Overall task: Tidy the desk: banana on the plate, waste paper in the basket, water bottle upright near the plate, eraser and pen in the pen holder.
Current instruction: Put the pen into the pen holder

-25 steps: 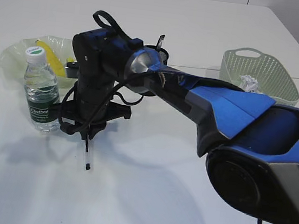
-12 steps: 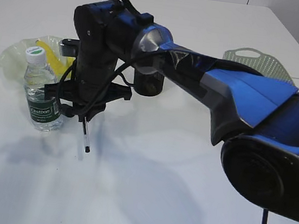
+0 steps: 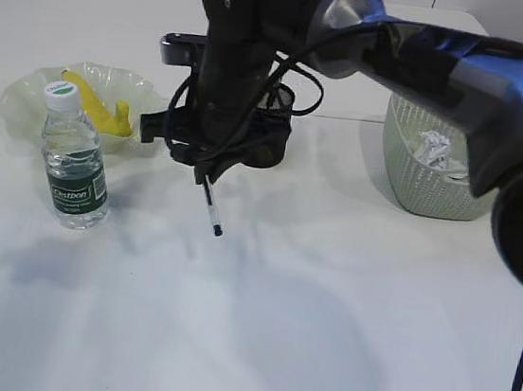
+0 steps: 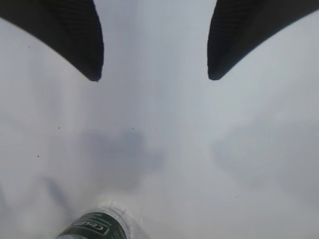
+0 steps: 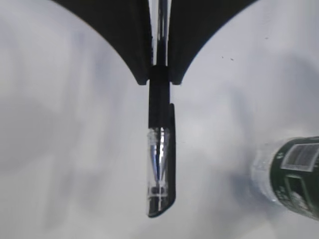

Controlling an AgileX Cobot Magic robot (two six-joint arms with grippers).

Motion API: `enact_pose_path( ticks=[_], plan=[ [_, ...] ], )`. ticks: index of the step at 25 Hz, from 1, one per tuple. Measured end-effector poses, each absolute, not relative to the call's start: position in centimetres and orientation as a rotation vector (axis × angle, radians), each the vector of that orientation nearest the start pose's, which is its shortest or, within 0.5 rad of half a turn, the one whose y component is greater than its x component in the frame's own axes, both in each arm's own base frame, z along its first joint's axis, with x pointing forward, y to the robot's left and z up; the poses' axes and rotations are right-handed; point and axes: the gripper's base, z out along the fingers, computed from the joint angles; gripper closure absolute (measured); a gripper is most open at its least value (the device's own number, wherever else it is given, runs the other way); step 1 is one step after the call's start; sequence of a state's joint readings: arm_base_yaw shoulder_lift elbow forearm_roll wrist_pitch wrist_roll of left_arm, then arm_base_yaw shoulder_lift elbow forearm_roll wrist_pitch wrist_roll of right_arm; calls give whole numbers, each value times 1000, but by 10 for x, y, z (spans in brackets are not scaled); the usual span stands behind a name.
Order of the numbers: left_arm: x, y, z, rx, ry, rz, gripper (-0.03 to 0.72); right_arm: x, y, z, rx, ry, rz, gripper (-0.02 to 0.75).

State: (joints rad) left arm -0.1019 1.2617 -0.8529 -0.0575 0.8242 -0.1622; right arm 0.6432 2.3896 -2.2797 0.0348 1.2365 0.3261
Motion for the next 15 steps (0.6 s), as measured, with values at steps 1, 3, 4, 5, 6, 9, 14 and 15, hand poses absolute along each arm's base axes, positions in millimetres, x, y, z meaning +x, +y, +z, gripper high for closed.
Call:
enact_pose_path(
  ticks=[1,3,4,5,6,9,14,15],
  plan=[
    [232,-28,263,-123,2720,-146,228,407,304,219,-451,2840,233,696],
    [232,-28,263,-123,2720,-146,228,406,293,221,-466,2850,200,696],
    [232,-28,263,-123,2720,-146,228,406,287,224,-469,2846,178,696],
    [232,-28,263,-123,2720,-146,228,406,281,226,-473,2847,162,696],
    [232,-28,263,-123,2720,-146,228,407,276,227,-481,2848,143,696],
    [232,-28,263,-123,2720,-146,228,409,258,233,-473,2852,114,696],
    [232,-28,263,-123,2720,-146,228,410,220,239,-406,2884,66,696],
    [232,-28,263,-123,2720,-146,228,410,212,241,-391,2890,55,696]
  ],
)
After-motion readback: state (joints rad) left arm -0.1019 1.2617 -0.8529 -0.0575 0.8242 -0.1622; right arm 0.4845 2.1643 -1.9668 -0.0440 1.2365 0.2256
